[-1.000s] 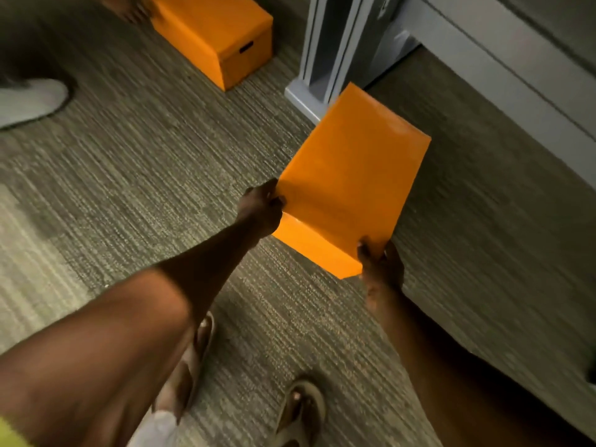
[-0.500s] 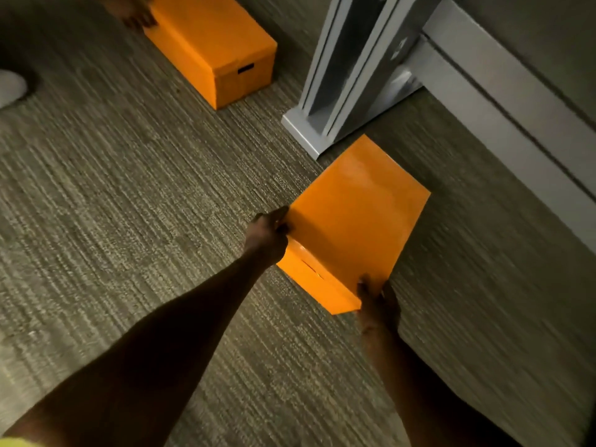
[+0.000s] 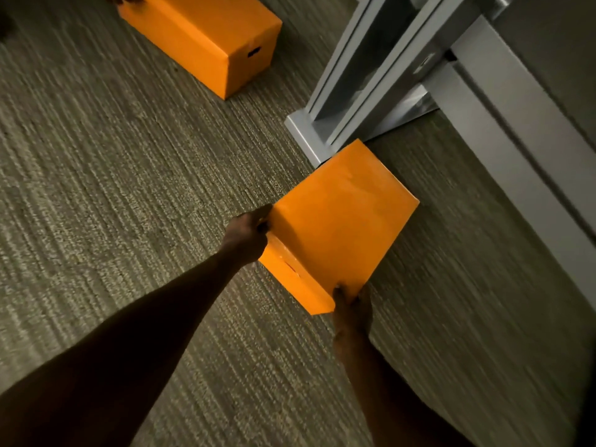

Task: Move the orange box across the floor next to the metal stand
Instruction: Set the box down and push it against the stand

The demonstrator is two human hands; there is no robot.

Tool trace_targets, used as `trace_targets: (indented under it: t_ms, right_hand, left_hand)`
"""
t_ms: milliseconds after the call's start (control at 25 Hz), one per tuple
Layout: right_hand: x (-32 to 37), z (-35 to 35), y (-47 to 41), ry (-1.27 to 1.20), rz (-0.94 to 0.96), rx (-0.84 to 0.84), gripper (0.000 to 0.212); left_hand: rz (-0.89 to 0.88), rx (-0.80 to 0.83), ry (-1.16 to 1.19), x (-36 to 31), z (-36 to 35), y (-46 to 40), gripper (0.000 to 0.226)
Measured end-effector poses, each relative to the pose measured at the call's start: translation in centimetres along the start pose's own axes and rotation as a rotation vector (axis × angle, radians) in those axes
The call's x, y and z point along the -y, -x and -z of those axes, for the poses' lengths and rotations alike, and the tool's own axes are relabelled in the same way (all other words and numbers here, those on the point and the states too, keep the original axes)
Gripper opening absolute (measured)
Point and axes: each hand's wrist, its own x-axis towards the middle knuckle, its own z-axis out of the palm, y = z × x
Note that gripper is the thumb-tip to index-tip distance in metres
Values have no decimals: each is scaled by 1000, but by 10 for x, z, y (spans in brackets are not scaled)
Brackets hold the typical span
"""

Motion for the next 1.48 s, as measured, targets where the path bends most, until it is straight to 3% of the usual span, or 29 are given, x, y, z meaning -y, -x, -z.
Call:
trace_targets:
  t_ms: [120, 240, 320, 440, 640, 840, 920, 1040, 1120, 1200, 1320, 1480]
  right_hand:
    - [13, -8, 18, 242, 31, 27, 97]
    - [24, -11, 31, 604, 218, 40, 124]
    - [24, -13, 29, 835, 362, 130, 124]
    - [23, -16, 18, 1033, 492, 241, 107]
    - [24, -22, -8, 1068, 585, 242, 96]
    - [39, -35, -28, 1013, 564, 197, 92]
    - [43, -43, -29, 991, 538, 218, 92]
    - [58, -49, -38, 981, 520, 228, 92]
    - [66, -51, -38, 1013, 504, 230, 93]
    - [67, -52, -28, 1154, 654, 161, 90]
    - [60, -50, -16, 1332, 954, 134, 65]
    - [50, -46, -13, 1373, 963, 172, 75]
  left_hand:
    - [-6, 51, -87, 12, -6, 4, 53]
    - [27, -92, -112, 9, -15, 12, 57]
    - [103, -160, -101, 2, -19, 15, 43]
    - [121, -208, -15, 1, -21, 8, 32]
    - [4, -177, 63, 5, -19, -8, 40]
    - [-115, 47, -108, 0, -16, -31, 80]
    - [-135, 51, -167, 2, -21, -34, 91]
    - [-226, 5, -197, -6, -34, -31, 84]
    - [-302, 57, -262, -7, -39, -31, 82]
    - [-327, 134, -321, 1, -36, -35, 87]
    - [-343, 207, -391, 12, -33, -39, 93]
    - [-330, 278, -477, 10, -33, -39, 98]
